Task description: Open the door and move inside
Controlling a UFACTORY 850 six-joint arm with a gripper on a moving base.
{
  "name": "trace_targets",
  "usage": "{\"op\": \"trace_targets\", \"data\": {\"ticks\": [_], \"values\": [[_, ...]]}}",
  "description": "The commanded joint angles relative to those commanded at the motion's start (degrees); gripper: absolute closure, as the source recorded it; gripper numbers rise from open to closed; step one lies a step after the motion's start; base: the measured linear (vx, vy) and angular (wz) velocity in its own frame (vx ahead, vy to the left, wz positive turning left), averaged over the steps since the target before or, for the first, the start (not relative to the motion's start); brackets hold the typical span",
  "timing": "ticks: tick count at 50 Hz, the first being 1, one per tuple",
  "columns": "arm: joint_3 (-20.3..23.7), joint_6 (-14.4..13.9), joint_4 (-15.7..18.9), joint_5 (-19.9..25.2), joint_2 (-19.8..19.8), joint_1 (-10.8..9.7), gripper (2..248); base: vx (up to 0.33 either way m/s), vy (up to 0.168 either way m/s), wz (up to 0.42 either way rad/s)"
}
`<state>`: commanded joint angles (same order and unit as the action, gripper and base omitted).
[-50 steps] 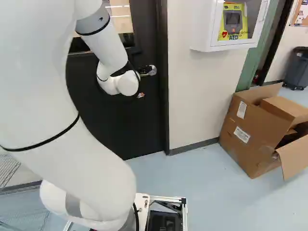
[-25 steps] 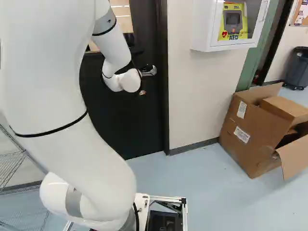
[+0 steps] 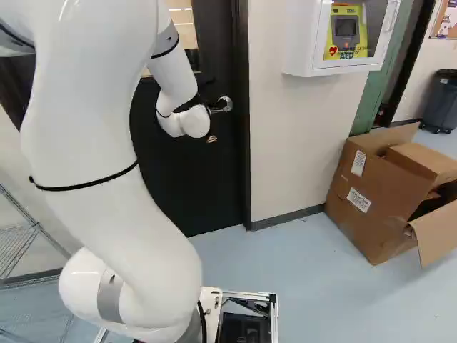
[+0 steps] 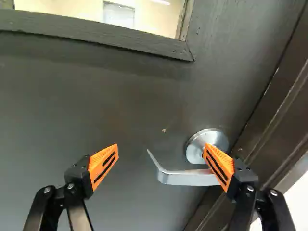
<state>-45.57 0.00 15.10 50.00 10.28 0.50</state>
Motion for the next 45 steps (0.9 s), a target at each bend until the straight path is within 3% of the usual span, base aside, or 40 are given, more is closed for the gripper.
{"op": "trace_targets", "data": {"ticks": [45], "values": [[0.8,0.0,0.0,0.0,4.6,0.3,3,0.000,0.000,0.000]]}}
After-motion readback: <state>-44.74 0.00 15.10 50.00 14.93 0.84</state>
